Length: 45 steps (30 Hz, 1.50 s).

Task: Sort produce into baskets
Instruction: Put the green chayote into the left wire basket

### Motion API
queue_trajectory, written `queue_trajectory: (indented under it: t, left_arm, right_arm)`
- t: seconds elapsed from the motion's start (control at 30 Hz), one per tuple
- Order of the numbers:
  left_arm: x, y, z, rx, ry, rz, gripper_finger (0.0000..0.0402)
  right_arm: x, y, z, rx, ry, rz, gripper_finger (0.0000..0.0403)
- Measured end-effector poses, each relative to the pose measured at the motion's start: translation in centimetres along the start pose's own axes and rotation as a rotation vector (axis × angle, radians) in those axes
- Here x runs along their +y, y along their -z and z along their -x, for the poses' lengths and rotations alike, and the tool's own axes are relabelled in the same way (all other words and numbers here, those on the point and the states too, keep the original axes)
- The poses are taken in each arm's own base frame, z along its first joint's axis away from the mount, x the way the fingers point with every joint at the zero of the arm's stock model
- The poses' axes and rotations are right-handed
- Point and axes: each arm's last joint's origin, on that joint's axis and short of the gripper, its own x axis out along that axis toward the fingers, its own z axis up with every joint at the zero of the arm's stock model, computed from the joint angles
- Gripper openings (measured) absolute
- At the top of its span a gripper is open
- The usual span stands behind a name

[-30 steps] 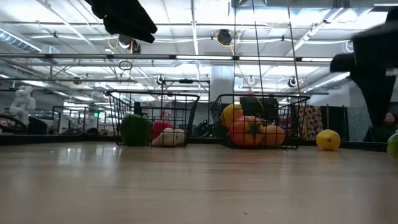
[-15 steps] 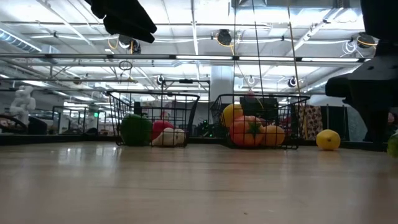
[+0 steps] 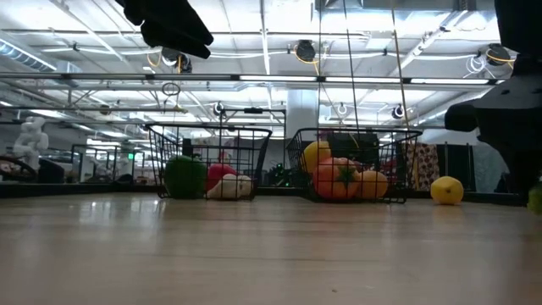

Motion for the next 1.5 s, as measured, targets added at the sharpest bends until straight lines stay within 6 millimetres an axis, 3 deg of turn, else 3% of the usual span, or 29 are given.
queue_trajectory:
  t: [0.27, 0.43, 0.63, 0.8, 0.97, 1.17, 1.3, 1.5]
  left_arm:
    - [0.0, 0.0, 0.0, 0.0, 0.0, 0.0, 0.0237]
    - [0.0, 0.0, 0.0, 0.0, 0.0, 0.0, 0.0237]
    - [0.0, 0.0, 0.0, 0.0, 0.0, -0.012, 0.0237]
    - [0.0, 0.0, 0.0, -0.004, -0.012, -0.021, 0.0237]
    - [0.2, 0.0, 0.0, -0.021, -0.077, -0.027, 0.0237]
    - [0.6, 0.3, 0.1, -0.001, -0.141, -0.036, 0.0237]
    - [0.9, 1.0, 0.2, 0.055, -0.182, -0.043, 0.0237]
    - [1.2, 1.7, 0.3, 0.109, -0.212, -0.037, 0.0237]
  right_arm:
    - [-0.1, 0.1, 0.3, 0.013, 0.007, -0.019, 0.0203]
    - [-0.1, -0.8, 2.0, -0.043, -0.011, -0.032, 0.0203]
    - [-0.6, -3.0, 7.1, -0.269, 0.034, -0.013, 0.0203]
    - [-2.5, -4.3, 12.4, -0.531, 0.364, 0.0, 0.0203]
    - [-6.4, -4.3, 17.5, -0.735, 0.691, -0.108, 0.0203]
    - [-13.2, -3.4, 21.3, -0.951, 0.663, -0.192, 0.0203]
    - [-18.7, -3.0, 21.7, -1.098, 0.54, -0.244, 0.0203]
    - [-26.5, -3.1, 19.9, -1.257, 0.381, -0.447, 0.0203]
